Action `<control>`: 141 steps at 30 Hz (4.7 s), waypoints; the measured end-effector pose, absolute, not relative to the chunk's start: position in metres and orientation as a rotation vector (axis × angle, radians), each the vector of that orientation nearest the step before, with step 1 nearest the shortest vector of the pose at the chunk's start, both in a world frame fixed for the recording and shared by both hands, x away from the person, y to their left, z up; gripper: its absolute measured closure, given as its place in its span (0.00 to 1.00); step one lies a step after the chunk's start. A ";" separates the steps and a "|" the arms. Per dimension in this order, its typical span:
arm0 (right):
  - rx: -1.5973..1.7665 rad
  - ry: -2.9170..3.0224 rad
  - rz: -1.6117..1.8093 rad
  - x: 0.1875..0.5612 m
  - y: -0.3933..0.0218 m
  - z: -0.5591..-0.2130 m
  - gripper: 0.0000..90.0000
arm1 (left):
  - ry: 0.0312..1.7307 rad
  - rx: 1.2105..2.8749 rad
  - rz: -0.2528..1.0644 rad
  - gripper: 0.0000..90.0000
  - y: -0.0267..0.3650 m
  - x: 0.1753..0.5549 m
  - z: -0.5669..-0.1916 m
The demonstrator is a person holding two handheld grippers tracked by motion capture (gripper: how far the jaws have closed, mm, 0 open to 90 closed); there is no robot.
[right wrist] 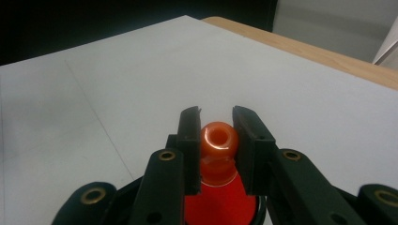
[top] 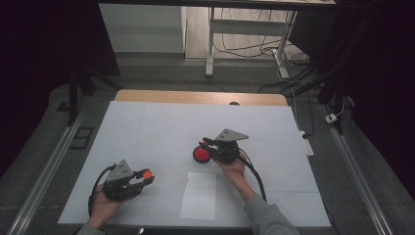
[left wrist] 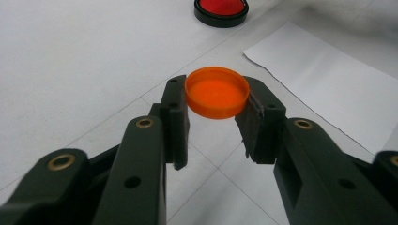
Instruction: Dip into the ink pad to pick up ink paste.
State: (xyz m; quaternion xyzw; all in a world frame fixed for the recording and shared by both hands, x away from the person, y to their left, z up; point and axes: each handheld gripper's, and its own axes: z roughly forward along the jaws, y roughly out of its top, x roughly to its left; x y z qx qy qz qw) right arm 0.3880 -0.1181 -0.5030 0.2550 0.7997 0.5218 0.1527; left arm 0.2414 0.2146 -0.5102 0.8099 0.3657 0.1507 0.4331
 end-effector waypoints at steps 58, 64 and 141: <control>0.767 2.367 1.303 0.398 -0.103 -0.529 0.80 | 0.908 2.033 0.368 0.72 0.214 0.242 -0.512; 0.745 2.364 1.297 0.396 -0.103 -0.530 0.81 | 0.910 2.033 0.369 0.72 0.213 0.242 -0.513; 0.738 2.305 1.526 0.369 -0.141 -0.486 0.80 | 0.916 2.025 0.382 0.72 0.217 0.244 -0.512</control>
